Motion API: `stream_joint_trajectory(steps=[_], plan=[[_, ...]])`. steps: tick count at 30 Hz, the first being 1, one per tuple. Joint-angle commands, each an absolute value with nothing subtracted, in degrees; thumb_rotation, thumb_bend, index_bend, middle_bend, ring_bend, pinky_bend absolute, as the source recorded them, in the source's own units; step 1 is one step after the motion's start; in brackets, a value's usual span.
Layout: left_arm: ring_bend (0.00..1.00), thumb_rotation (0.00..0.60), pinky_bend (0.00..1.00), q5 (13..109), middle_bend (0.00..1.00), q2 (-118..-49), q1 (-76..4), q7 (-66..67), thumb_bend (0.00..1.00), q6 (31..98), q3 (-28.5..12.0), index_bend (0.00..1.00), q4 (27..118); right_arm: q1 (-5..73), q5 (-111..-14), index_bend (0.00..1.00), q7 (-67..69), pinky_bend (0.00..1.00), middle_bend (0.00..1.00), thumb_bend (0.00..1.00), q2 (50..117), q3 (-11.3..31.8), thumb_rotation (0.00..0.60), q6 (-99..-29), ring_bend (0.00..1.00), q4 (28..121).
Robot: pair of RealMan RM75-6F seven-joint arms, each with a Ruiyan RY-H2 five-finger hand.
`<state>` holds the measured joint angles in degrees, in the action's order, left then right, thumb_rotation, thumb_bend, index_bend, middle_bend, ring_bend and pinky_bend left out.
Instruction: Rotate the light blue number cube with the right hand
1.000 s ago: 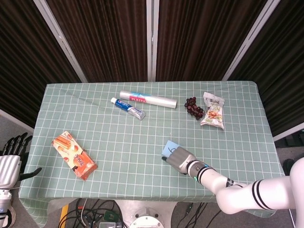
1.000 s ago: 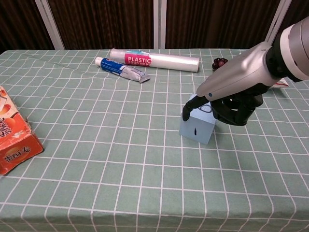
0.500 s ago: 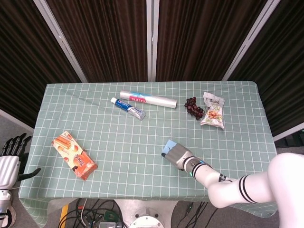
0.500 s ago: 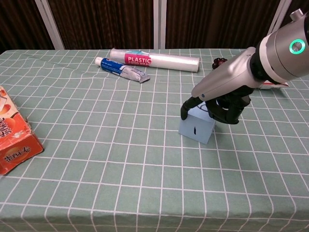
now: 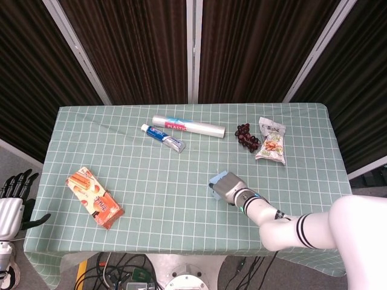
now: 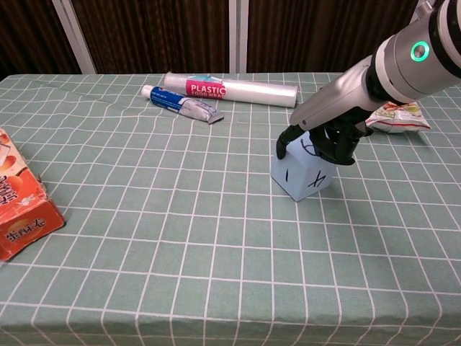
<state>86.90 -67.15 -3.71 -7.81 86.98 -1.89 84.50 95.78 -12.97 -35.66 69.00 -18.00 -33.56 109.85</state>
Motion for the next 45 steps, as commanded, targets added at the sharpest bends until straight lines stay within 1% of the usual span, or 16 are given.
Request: stream_joint_trajectory(steps=[1, 7, 11, 17, 28, 31, 33, 34, 36, 39, 41, 43, 45], plan=[[0.0, 0.6, 0.0, 86.9, 0.0, -67.0, -3.6, -7.8, 0.0, 87.1, -1.9, 0.07, 84.6, 97.2, -11.6, 0.12, -34.5, 0.73, 0.98, 1.0, 70.1, -18.4, 0.6, -31.6, 0.84, 107.3], [0.0, 0.6, 0.0, 86.6, 0.0, -66.7, -3.3, -8.2, 0.0, 87.3, -1.9, 0.07, 84.5, 99.1, -10.3, 0.1, -32.3, 0.73, 0.98, 1.0, 71.2, -19.1, 0.6, -29.4, 0.84, 104.1], [0.0, 0.6, 0.0, 86.6, 0.0, -66.8, -3.4, -8.4, 0.0, 87.2, -1.9, 0.07, 84.4, 100.1, -10.0, 0.1, -31.0, 0.73, 0.98, 1.0, 71.3, -20.4, 0.6, -28.6, 0.84, 103.3], [0.0, 0.6, 0.0, 86.8, 0.0, -66.9, -3.4, -8.3, 0.0, 87.2, -1.9, 0.07, 84.3, 101.1, -10.1, 0.1, -29.4, 0.73, 0.98, 1.0, 71.3, -22.2, 0.6, -28.4, 0.84, 102.8], [0.0, 0.6, 0.0, 86.9, 0.0, -66.8, -3.4, -7.6, 0.0, 87.2, -2.0, 0.07, 84.7, 100.9, -12.2, 0.1, -26.1, 0.73, 0.98, 1.0, 70.7, -23.9, 0.6, -28.5, 0.84, 102.4], [0.0, 0.6, 0.0, 86.8, 0.0, -66.9, -3.4, -7.5, 0.0, 87.2, -2.0, 0.07, 84.7, 100.3, -13.3, 0.08, -25.1, 0.73, 0.98, 1.0, 70.3, -23.8, 0.6, -29.2, 0.84, 102.8], [0.0, 0.6, 0.0, 86.8, 0.0, -66.9, -3.5, -7.4, 0.0, 87.1, -2.0, 0.07, 84.7, 99.5, -14.2, 0.04, -24.3, 0.73, 0.98, 1.0, 69.8, -23.7, 0.6, -30.5, 0.84, 103.2], [0.0, 0.6, 0.0, 86.8, 0.0, -66.9, -3.5, -7.3, 0.0, 87.0, -2.0, 0.07, 84.7, 98.9, -14.8, 0.03, -23.9, 0.73, 0.98, 1.0, 69.4, -23.5, 0.6, -31.4, 0.84, 103.5], [0.0, 0.6, 0.0, 86.9, 0.0, -66.9, -3.6, -7.3, 0.0, 87.1, -2.0, 0.07, 84.8, 96.8, -16.5, 0.0, -22.6, 0.73, 0.98, 1.0, 68.6, -22.6, 0.6, -35.4, 0.84, 104.7], [0.0, 0.6, 0.0, 87.0, 0.0, -66.8, -3.7, -6.9, 0.0, 87.0, -2.1, 0.07, 85.1, 91.8, -21.5, 0.0, -20.1, 0.73, 0.98, 1.0, 66.1, -20.9, 0.6, -43.8, 0.84, 108.4], [0.0, 0.6, 0.0, 87.1, 0.0, -66.8, -3.8, -6.5, 0.0, 87.0, -2.0, 0.07, 85.4, 87.4, -26.9, 0.0, -18.4, 0.73, 0.98, 1.0, 63.1, -20.4, 0.6, -50.2, 0.84, 112.1], [0.0, 0.6, 0.0, 87.2, 0.0, -66.7, -3.8, -5.9, 0.0, 87.0, -2.0, 0.07, 85.9, 82.8, -32.8, 0.0, -17.7, 0.73, 0.98, 1.0, 60.4, -20.9, 0.6, -57.5, 0.84, 115.5], [0.0, 0.6, 0.0, 87.4, 0.0, -66.6, -4.0, -5.1, 0.0, 87.0, -2.1, 0.07, 86.7, 76.6, -40.7, 0.0, -17.3, 0.73, 0.98, 1.0, 57.4, -22.2, 0.6, -67.2, 0.84, 118.9]])
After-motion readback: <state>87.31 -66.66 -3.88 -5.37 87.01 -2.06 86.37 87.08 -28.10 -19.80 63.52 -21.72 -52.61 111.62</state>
